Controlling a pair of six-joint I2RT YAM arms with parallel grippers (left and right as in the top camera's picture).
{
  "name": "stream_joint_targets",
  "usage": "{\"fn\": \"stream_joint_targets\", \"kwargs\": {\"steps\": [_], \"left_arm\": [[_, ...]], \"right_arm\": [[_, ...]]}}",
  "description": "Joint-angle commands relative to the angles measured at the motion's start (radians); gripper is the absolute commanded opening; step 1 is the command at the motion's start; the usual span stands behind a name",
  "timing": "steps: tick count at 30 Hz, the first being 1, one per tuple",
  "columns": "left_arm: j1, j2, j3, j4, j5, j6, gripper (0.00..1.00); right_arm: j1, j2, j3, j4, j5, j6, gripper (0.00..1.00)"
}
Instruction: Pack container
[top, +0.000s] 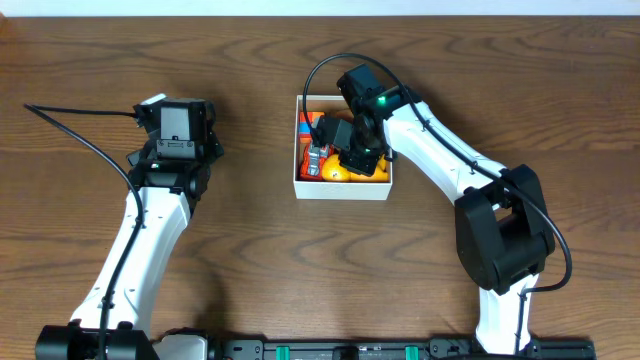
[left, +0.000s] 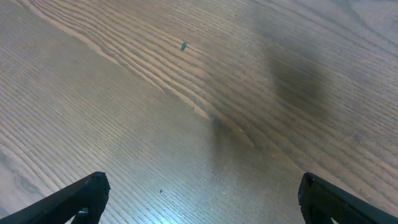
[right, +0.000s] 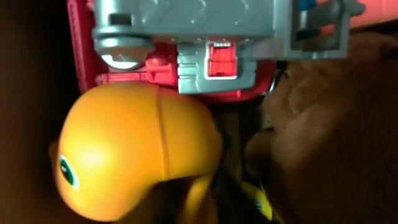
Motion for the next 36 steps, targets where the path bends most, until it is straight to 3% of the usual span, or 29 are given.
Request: {"fn": "stream_joint_targets", "kwargs": {"steps": [1,6,22,29,30,31,34,36], "left_arm": [[0.002,0.008,0.008,-0.002,-0.024,-0.012,0.98],[0.002,0.008,0.008,-0.002,-0.024,-0.012,0.98],[0.002,0.008,0.008,-0.002,-0.024,-0.012,0.98],[0.002,0.008,0.008,-0.002,-0.024,-0.012,0.98],[0.002,0.008,0.008,-0.002,-0.024,-0.012,0.98],[0.002,0.008,0.008,-0.002,-0.024,-0.012,0.98],[0.002,0.008,0.008,-0.003,-0.024,-0.012,0.98],[0.002,0.008,0.008,-0.002,-0.024,-0.012,0.98]], "right_arm": [[0.014,0.028,0.008,-0.036,0.037,-0.003,0.32],[0.019,-0.015,0.046,-0.048,0.012,0.029,0.46],[0.019,-0.083,0.087,-0.007,0.013,0.131,0.48],[-0.019,-0.158,0.087,0.119,0.121,0.389,0.54],[-0.035,-0.171,0.087,0.135,0.142,0.444,0.56],[-0.051,-0.184,0.087,0.146,0.156,0.489,0.64],[-0.12,-0.224,0.087,0.166,0.17,0.581,0.99],[-0.175,-0.245,0.087,0.178,0.169,0.599,0.99]]}}
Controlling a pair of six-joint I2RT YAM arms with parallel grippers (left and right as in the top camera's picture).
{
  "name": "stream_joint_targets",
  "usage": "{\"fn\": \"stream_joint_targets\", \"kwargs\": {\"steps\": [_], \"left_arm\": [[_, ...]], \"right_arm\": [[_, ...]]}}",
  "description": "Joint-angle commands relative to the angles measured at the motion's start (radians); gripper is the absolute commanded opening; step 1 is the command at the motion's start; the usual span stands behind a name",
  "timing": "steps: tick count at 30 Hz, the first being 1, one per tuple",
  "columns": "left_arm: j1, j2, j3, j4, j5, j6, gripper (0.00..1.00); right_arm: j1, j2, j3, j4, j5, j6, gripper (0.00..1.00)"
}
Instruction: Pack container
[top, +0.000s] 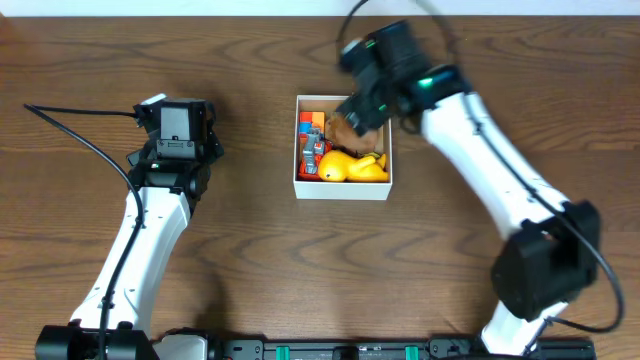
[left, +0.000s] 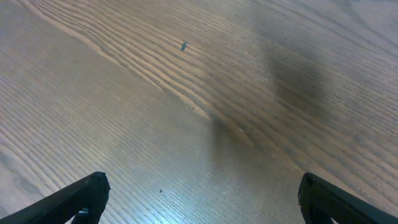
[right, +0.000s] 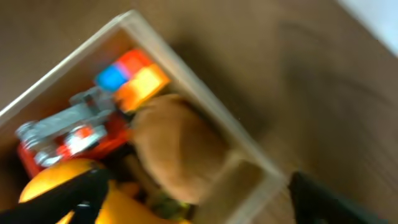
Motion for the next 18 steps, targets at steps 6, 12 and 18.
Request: {"fn": "stream_joint_targets", "kwargs": {"steps": [6,12,18], "left_arm": [[0.002,0.008,0.008,-0.002,-0.024,-0.012,0.98],[0.002,0.008,0.008,-0.002,-0.024,-0.012,0.98],[0.002,0.008,0.008,-0.002,-0.024,-0.012,0.98]], "right_arm": [[-0.181,-0.073,0.02,0.009,0.043,0.128,0.99],[-0.227,-0.07,0.019,0.008,0.043,0.128,0.99],[-0.23,-0.07,0.019,0.008,0.043,0.128,0.99]]}}
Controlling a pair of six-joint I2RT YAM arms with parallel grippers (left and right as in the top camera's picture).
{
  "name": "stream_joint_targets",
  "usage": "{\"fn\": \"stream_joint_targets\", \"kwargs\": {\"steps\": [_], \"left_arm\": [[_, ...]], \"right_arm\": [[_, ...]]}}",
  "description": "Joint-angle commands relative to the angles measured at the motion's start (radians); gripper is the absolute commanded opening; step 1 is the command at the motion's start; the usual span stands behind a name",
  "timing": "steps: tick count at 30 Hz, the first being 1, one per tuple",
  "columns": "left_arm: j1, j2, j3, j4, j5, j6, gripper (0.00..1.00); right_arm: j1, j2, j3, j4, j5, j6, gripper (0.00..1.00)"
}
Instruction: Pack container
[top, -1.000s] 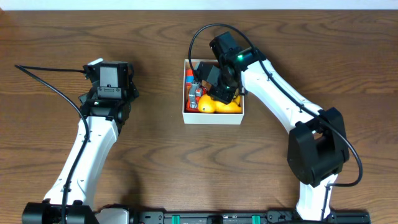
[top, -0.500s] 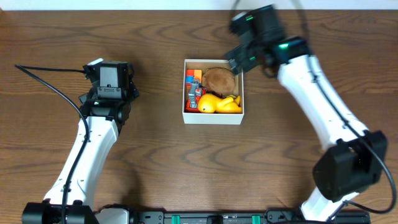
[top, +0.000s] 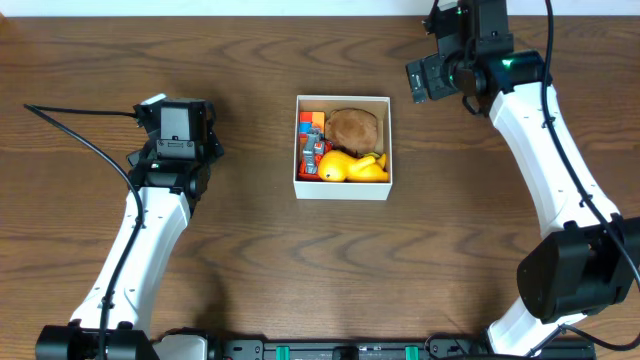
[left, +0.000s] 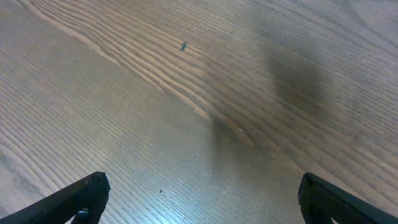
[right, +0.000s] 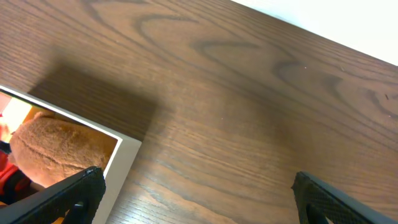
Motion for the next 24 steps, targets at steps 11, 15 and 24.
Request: {"fn": "stream_joint_targets", "kwargs": {"steps": [11,15,24], "left_arm": [[0.002,0.008,0.008,-0.002,-0.024,-0.012,0.98],[0.002,0.008,0.008,-0.002,-0.024,-0.012,0.98],[0.002,0.008,0.008,-0.002,-0.024,-0.012,0.98]], "right_arm": [[-0.005,-0.015,0.017,-0.002,0.057,-0.02,0.99],[-0.005,-0.015,0.017,-0.005,0.058,-0.019,0.99],[-0.001,-0.107,0.016,-0.132,0.02,-0.004,0.99]]}}
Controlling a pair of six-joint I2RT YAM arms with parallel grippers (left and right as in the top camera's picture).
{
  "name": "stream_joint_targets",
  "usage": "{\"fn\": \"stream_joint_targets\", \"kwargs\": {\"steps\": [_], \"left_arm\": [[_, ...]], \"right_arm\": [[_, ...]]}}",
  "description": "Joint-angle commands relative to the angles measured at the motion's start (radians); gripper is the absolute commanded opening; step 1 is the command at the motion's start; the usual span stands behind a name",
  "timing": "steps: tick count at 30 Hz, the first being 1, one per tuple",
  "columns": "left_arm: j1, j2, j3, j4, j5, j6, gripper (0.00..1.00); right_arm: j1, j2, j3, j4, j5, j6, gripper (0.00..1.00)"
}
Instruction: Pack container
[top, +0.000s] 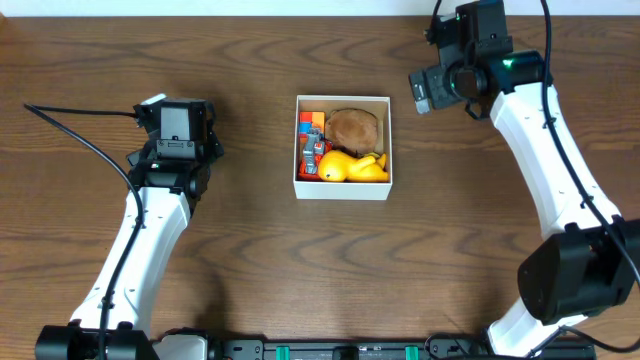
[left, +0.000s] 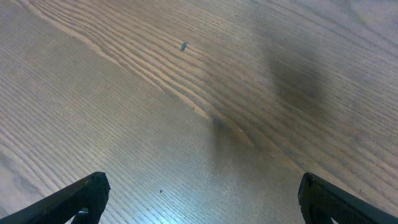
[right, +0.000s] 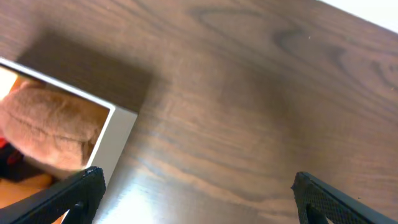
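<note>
A white square container (top: 343, 190) sits mid-table, holding a brown plush lump (top: 352, 126), a yellow duck toy (top: 345, 166) and a red-and-grey toy vehicle (top: 311, 143). The right wrist view catches the container's corner (right: 118, 134) and the plush (right: 53, 134). My right gripper (right: 196, 199) hangs open and empty over bare wood to the right of the container. Far off at the left, my left gripper (left: 199, 199) is open over bare table, holding nothing.
A black cable (top: 75, 118) trails from the left arm across the table's left side. The pale table edge (right: 373, 9) runs along the back near the right gripper. Dark wood (top: 300, 270) surrounds the container.
The right gripper has shifted slightly, so more of the container's corner and the plush shows in its view. The left arm has not moved.
The right gripper was down inside the container among the duck, vehicle and plush. Then it was above the container's back right corner, open. After that it stood well clear at the back right, where it remains. The left arm stayed still throughout.
</note>
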Motion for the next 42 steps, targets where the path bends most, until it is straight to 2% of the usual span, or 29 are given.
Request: {"fn": "stream_joint_targets", "kwargs": {"steps": [1,9,16,21,25,33,36,42], "left_arm": [[0.002,0.008,0.008,-0.003,-0.024,-0.012,0.98],[0.002,0.008,0.008,-0.003,-0.024,-0.012,0.98],[0.002,0.008,0.008,-0.003,-0.024,-0.012,0.98],[0.002,0.008,0.008,-0.003,-0.024,-0.012,0.98],[0.002,0.008,0.008,-0.003,-0.024,-0.012,0.98],[0.002,0.008,0.008,-0.003,-0.024,-0.012,0.98],[0.002,0.008,0.008,-0.003,-0.024,-0.012,0.98],[0.002,0.008,0.008,-0.003,-0.024,-0.012,0.98]], "right_arm": [[0.001,-0.124,0.016,-0.031,-0.012,0.002,0.99],[0.002,-0.446,0.015,-0.044,0.052,-0.013,0.99],[0.002,-0.771,-0.098,0.032,-0.04,-0.013,0.99],[0.001,-1.044,-0.421,0.239,-0.041,-0.023,0.99],[-0.019,-1.262,-0.777,0.426,-0.042,-0.032,0.99],[-0.087,-1.538,-1.371,0.753,-0.095,-0.031,0.99],[-0.119,-1.606,-1.5,0.85,-0.147,-0.027,0.99],[-0.16,-1.657,-1.588,0.874,-0.154,0.014,0.99]]}}
